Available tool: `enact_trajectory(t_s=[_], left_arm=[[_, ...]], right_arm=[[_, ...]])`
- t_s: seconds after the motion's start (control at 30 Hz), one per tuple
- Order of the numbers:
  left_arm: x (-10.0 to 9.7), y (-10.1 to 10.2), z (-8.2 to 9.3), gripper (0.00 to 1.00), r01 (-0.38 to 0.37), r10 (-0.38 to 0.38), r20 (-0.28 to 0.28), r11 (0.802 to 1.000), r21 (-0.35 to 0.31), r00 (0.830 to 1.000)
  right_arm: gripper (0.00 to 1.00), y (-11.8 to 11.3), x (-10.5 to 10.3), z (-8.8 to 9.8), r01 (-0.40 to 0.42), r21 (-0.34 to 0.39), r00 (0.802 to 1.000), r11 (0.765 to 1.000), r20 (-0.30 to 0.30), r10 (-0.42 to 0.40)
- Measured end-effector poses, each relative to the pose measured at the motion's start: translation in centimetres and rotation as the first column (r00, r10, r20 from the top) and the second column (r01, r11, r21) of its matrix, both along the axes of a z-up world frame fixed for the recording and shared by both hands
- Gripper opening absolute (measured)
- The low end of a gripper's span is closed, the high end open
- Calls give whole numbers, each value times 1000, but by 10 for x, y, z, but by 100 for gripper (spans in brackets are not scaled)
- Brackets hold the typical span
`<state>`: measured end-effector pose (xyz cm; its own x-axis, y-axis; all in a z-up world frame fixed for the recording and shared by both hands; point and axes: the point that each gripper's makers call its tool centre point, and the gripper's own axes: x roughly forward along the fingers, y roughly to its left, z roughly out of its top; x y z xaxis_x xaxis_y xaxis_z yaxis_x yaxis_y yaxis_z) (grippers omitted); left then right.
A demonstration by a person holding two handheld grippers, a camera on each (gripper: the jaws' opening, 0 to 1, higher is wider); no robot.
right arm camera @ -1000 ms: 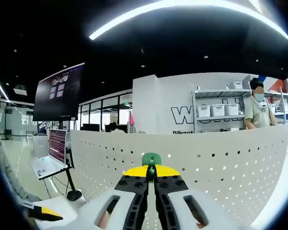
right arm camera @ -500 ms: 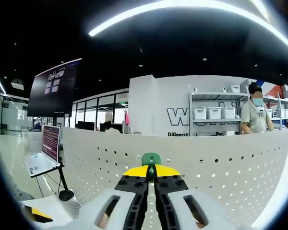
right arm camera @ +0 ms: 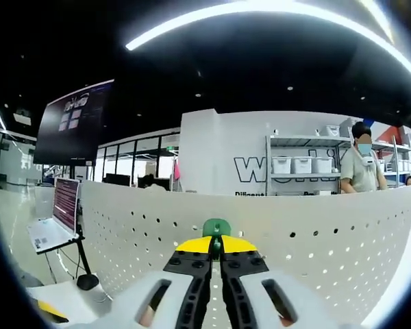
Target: Insert the hook assembly into the mounting plate slot until the hook locks in place.
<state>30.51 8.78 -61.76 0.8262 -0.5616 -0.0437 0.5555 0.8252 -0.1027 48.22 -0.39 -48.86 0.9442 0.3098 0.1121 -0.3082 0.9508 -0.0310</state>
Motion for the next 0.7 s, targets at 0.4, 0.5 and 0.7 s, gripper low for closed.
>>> enact_trajectory(t_s=[0.4, 0.5, 0.7], left_arm=[[2, 5, -4, 69, -10, 10, -11, 1000, 1, 1000], [3, 8, -5, 69, -14, 14, -14, 1000, 0, 1000], [3, 10, -7, 69, -18, 18, -18, 1000, -2, 1000]], right_arm=[[1, 22, 7, 0, -26, 3, 1000, 1000, 1, 26], [1, 25, 9, -2, -29, 1, 1000, 1000, -5, 29], [1, 27, 12, -3, -25, -2, 1000, 1000, -13, 25]])
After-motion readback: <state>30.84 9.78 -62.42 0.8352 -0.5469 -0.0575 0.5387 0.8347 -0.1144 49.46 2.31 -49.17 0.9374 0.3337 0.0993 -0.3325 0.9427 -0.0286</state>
